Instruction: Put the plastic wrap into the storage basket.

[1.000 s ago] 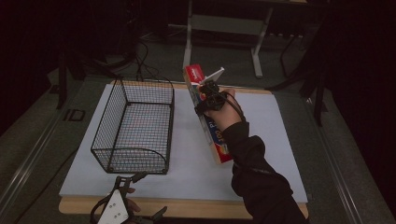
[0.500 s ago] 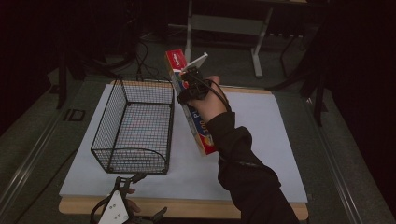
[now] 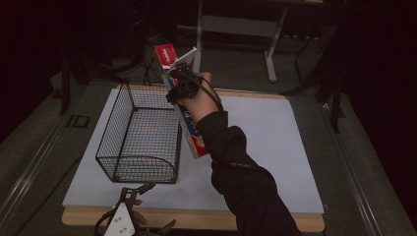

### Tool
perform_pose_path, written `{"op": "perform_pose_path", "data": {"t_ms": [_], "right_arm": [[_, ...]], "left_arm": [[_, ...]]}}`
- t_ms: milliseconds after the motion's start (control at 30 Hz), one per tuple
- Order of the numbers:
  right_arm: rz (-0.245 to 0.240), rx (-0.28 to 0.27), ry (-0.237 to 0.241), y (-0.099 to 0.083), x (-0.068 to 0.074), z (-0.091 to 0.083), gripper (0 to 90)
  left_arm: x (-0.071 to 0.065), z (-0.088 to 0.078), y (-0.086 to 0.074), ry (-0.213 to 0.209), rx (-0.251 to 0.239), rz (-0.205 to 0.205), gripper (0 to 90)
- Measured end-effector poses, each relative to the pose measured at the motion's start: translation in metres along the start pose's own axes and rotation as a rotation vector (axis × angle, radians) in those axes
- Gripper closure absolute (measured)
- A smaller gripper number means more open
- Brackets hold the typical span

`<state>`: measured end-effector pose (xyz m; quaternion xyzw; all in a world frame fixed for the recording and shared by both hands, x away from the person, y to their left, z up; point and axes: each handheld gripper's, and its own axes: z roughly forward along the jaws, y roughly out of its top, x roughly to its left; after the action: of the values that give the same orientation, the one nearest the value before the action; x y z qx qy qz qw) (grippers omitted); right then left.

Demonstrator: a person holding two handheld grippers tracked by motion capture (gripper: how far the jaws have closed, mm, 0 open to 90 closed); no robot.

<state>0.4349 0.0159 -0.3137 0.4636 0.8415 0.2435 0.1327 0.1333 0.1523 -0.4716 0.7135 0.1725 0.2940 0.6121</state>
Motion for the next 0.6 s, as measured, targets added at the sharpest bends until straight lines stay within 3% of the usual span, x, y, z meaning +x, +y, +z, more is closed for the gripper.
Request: {"op": "perform_pose_path", "data": {"t_ms": [300,600], "right_arm": [[-0.02,-0.022,-0.009,0.017,0.022,0.005,39.3],[-0.033,-0.029,0.027,0.031,0.044,0.014,39.3]], "left_arm": [[-0.001,0.0,0.0,-0.013,-0.006,-0.002,0.2],[-0.002,0.002,0.001,-0.02,-0.005,0.004,0.2]]}}
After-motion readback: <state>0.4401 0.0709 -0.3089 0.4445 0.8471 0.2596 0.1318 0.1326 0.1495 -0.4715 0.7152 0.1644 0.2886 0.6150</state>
